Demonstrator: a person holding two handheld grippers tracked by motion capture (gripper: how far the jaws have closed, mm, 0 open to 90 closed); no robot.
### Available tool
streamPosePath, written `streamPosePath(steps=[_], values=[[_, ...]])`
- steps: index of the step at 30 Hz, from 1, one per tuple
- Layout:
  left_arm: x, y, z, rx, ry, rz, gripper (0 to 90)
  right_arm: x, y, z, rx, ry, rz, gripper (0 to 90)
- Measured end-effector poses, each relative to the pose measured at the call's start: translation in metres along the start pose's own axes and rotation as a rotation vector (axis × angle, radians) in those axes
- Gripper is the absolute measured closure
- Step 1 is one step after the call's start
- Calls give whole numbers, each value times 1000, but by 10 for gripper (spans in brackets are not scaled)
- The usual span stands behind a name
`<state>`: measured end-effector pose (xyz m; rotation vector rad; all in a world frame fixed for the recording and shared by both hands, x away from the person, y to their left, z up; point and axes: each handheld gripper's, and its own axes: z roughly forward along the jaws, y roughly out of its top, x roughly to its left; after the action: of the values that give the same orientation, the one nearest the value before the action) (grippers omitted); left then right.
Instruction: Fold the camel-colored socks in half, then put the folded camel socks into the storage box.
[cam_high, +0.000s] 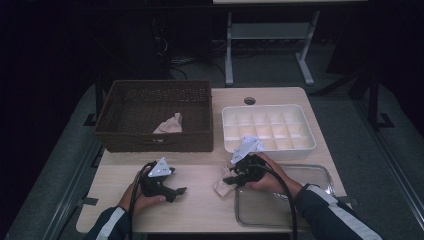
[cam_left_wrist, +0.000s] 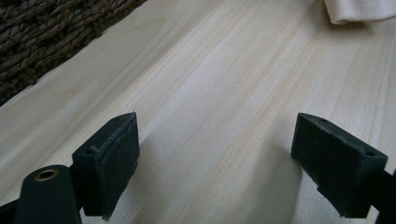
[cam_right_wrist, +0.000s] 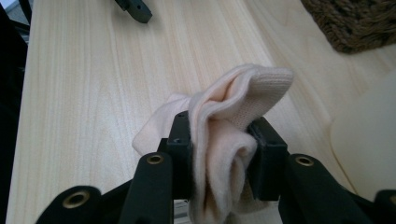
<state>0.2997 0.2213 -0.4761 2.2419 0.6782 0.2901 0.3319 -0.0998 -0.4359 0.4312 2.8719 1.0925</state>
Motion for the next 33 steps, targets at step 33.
streamPosePath(steps=[33], values=[[7, 8, 8, 13, 7, -8, 130, 6, -9, -74, -65, -154, 45, 654]])
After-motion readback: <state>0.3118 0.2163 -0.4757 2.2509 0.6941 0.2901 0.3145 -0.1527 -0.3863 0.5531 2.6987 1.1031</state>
